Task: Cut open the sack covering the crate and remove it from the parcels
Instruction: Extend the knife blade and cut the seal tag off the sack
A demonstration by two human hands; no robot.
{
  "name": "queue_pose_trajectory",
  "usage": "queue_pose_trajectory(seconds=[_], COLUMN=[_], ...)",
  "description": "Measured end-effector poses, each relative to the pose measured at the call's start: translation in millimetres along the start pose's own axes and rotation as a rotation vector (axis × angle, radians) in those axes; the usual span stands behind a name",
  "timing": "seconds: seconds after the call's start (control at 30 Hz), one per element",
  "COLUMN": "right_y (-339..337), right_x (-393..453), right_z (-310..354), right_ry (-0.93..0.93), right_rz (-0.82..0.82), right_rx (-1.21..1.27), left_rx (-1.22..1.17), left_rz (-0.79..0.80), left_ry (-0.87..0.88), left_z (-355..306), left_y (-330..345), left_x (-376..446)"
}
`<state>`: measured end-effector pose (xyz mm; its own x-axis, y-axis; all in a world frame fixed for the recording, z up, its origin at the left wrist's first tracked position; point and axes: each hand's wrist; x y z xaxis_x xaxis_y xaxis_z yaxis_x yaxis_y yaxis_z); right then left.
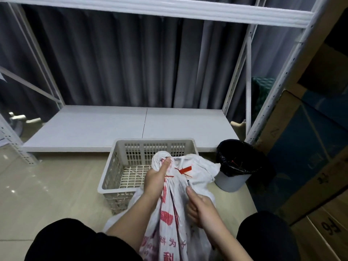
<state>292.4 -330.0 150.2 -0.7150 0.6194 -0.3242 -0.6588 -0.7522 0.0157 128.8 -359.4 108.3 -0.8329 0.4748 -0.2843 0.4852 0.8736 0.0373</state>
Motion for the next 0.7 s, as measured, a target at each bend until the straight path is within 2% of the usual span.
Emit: queue_pose_trajectory(seconds=[0.13,0.23,0.33,0.6,0.7], right_y=[-7.0,-7.5,-7.4,-16.8,-18.4], right_x=[-0.2,4.5,23.5,78.0,85.5], right_z=[-9.5,-8.7,5.6,24.8,31.5], right_ry=[-0.050,-0.229,-0.232,-0.147,-0.180], right_rz=[-0.128,-0.378,-0.534,-0.440,-0.391], right_rx=[-0.095,-0.281,-0.355,-0.471,-0.469], left_rx=[-0.047,-0.069,-0.138,-0.162,-0.180], left_rz=[0.027,0.132,0.195,0.394,0.474], left_ry=[-0.049,-0.043,-0.012,-0.007,-0.017], left_z=[-4.5,-3.9,-3.9,-15.9,-18.2], left_y=[-2.8,0.2,-3.6,-18.7,-26.0], left_x=[-0.2,-3.3,-10.2,-27.4,-26.3])
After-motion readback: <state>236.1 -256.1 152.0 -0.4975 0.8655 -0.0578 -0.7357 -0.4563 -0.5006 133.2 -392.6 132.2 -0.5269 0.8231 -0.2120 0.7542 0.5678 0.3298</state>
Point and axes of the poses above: each hand's wrist, its own x-axis towards the middle knuckle, its own y-axis out of the palm, z = x × y, and after that the axes turned 8 degrees about -x, right-handed
